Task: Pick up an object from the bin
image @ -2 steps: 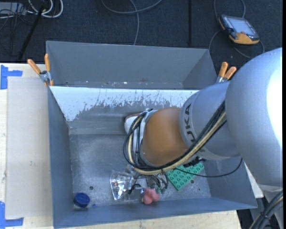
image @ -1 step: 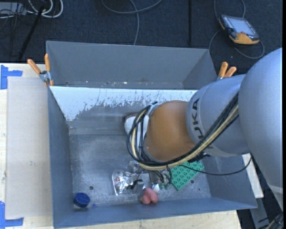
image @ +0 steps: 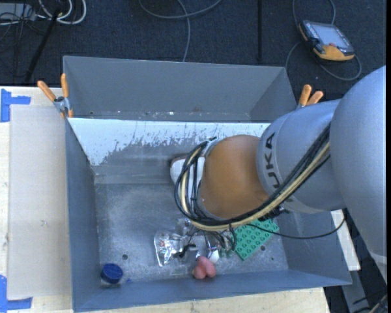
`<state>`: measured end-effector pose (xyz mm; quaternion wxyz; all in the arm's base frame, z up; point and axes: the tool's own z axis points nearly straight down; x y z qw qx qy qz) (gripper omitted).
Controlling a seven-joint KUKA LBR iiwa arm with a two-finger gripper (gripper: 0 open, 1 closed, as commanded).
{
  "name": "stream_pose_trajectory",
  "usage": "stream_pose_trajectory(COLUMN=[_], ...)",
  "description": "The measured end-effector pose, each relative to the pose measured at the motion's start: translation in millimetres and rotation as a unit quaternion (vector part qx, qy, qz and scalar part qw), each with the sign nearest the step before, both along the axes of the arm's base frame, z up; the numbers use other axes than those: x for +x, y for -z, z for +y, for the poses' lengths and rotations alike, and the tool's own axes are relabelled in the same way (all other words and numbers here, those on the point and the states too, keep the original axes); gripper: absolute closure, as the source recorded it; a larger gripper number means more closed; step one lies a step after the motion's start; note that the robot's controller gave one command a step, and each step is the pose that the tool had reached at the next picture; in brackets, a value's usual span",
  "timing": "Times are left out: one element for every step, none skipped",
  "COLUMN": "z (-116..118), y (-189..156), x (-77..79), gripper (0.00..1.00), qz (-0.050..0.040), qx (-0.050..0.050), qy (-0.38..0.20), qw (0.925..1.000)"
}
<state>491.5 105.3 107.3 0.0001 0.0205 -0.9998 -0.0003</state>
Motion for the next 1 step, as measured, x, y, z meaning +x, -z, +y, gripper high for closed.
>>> stream_pose_trajectory(z=[-0.5], y=[-36.8], x=[0.8], gripper=[1.00], qz=[-0.0010], qx=[0.000], qy=[0.002], qw=[1.0000])
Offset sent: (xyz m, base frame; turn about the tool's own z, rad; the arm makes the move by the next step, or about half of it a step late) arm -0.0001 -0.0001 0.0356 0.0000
